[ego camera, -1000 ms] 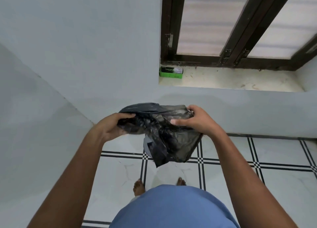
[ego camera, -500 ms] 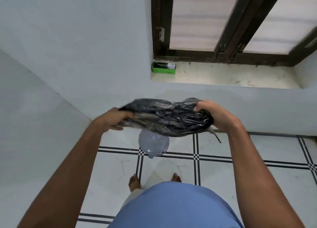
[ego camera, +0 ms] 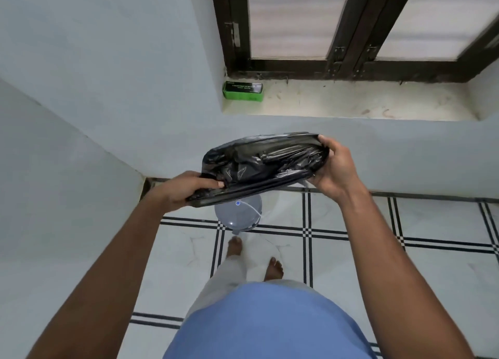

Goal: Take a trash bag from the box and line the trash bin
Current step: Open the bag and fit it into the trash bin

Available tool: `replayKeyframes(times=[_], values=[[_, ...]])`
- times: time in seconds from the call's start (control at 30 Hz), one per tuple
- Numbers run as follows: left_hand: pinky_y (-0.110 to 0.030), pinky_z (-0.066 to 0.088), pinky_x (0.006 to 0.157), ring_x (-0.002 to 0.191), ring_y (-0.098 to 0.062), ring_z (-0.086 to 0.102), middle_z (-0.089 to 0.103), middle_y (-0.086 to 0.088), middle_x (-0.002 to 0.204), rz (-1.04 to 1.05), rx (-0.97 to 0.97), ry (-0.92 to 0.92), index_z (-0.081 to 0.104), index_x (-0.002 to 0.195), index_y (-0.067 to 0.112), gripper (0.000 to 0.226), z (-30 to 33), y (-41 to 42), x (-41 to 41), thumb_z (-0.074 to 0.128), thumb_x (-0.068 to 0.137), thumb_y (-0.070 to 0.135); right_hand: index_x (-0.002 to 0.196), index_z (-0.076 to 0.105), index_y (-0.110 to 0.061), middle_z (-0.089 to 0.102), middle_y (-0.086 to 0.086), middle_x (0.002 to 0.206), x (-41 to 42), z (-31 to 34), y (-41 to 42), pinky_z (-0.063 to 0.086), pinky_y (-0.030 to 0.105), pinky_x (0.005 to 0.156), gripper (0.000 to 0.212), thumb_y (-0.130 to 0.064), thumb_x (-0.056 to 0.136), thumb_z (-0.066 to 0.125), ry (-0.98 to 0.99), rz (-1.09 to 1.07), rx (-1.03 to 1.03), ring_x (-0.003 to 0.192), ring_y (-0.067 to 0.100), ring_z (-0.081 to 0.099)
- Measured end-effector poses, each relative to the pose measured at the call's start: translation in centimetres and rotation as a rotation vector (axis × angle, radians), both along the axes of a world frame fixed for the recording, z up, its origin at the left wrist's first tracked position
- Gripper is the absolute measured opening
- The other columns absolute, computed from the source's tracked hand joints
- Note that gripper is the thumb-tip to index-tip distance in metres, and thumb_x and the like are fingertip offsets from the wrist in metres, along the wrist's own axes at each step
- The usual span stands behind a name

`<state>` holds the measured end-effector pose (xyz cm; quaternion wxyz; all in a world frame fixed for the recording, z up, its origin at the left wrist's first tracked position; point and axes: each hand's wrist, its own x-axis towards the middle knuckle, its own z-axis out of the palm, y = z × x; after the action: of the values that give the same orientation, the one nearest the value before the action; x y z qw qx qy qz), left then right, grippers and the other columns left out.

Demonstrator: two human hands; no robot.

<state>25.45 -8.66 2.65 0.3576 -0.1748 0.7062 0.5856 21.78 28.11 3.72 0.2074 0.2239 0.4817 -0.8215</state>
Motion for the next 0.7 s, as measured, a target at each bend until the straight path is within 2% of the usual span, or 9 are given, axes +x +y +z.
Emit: replayKeyframes(times=[0.03, 0.1, 0.13, 0.2, 0.33, 0.43, 0.6, 0.7], values=[[-0.036, 0.052, 0.084, 0.104, -0.03, 0.076, 0.081, -0.02, 0.124, 0.018, -0.02, -0.002, 0.083, 0.119, 0.005, 0.031, -0.4, 0.0, 0.0, 0.085, 0.094, 0.025, 0.107, 0.081, -0.016, 0.082, 0.006, 0.093, 0.2, -0.5, 0.0, 0.066, 0.037, 0.07, 0.04, -0.04, 0.11, 0.049, -0.001, 0.016, 0.018, 0.082, 0.024, 0.077], [-0.045, 0.054, 0.1, 0.121, -0.041, 0.076, 0.08, -0.021, 0.129, 0.07, 0.0, -0.02, 0.082, 0.124, 0.003, 0.037, -1.1, 0.0, -0.3, 0.084, 0.094, 0.025, 0.118, 0.079, -0.018, 0.08, 0.007, 0.098, 0.7, -1.5, -0.1, 0.065, 0.041, 0.074, 0.039, -0.043, 0.108, 0.051, -0.001, 0.027, 0.058, 0.086, 0.026, 0.076], [-0.048, 0.053, 0.11, 0.128, -0.043, 0.073, 0.08, -0.02, 0.13, 0.084, 0.023, -0.026, 0.08, 0.127, 0.002, 0.038, -1.3, 0.0, -0.5, 0.082, 0.096, 0.023, 0.122, 0.078, -0.019, 0.079, 0.008, 0.1, 0.9, -2.1, -0.2, 0.063, 0.041, 0.075, 0.038, -0.043, 0.107, 0.052, -0.004, 0.026, 0.062, 0.087, 0.026, 0.074], [-0.048, 0.053, 0.117, 0.13, -0.037, 0.073, 0.08, -0.016, 0.132, 0.066, 0.075, -0.042, 0.076, 0.135, 0.002, 0.035, -1.4, 0.4, -0.8, 0.074, 0.103, 0.016, 0.125, 0.078, -0.022, 0.078, 0.007, 0.101, 1.6, -3.3, -0.2, 0.06, 0.039, 0.077, 0.036, -0.041, 0.105, 0.055, -0.013, 0.029, 0.061, 0.087, 0.024, 0.074], [-0.045, 0.053, 0.116, 0.132, -0.03, 0.073, 0.079, -0.011, 0.138, 0.002, 0.126, -0.033, 0.071, 0.141, 0.005, 0.035, -2.1, 0.2, -1.9, 0.069, 0.107, 0.014, 0.122, 0.08, -0.024, 0.08, 0.007, 0.104, 2.7, -5.0, -0.3, 0.059, 0.04, 0.083, 0.032, -0.041, 0.104, 0.06, -0.086, 0.028, 0.092, 0.089, 0.022, 0.075], [-0.044, 0.053, 0.116, 0.133, -0.03, 0.072, 0.078, -0.011, 0.138, -0.033, 0.131, -0.051, 0.07, 0.142, 0.005, 0.036, -2.8, -0.1, -3.1, 0.07, 0.107, 0.016, 0.125, 0.077, -0.024, 0.079, 0.011, 0.113, 2.8, -6.1, -0.3, 0.056, 0.05, 0.095, 0.034, -0.043, 0.101, 0.062, -0.134, -0.011, 0.126, 0.099, 0.027, 0.074], [-0.038, 0.057, 0.106, 0.128, -0.028, 0.075, 0.08, -0.009, 0.135, -0.054, 0.141, -0.059, 0.071, 0.141, 0.007, 0.036, -3.2, -0.3, -4.5, 0.07, 0.107, 0.018, 0.123, 0.077, -0.02, 0.08, 0.012, 0.113, 2.0, -6.9, -1.7, 0.058, 0.047, 0.092, 0.035, -0.042, 0.101, 0.062, -0.18, -0.06, 0.134, 0.099, 0.027, 0.074], [-0.038, 0.057, 0.108, 0.128, -0.028, 0.075, 0.08, -0.009, 0.135, -0.016, 0.174, -0.073, 0.071, 0.141, 0.007, 0.036, -3.8, -0.7, -4.7, 0.071, 0.107, 0.019, 0.133, 0.079, -0.01, 0.081, 0.015, 0.129, 1.5, -7.4, -2.9, 0.058, 0.053, 0.102, 0.053, -0.047, 0.097, 0.064, -0.196, -0.031, 0.175, 0.112, 0.032, 0.075]])
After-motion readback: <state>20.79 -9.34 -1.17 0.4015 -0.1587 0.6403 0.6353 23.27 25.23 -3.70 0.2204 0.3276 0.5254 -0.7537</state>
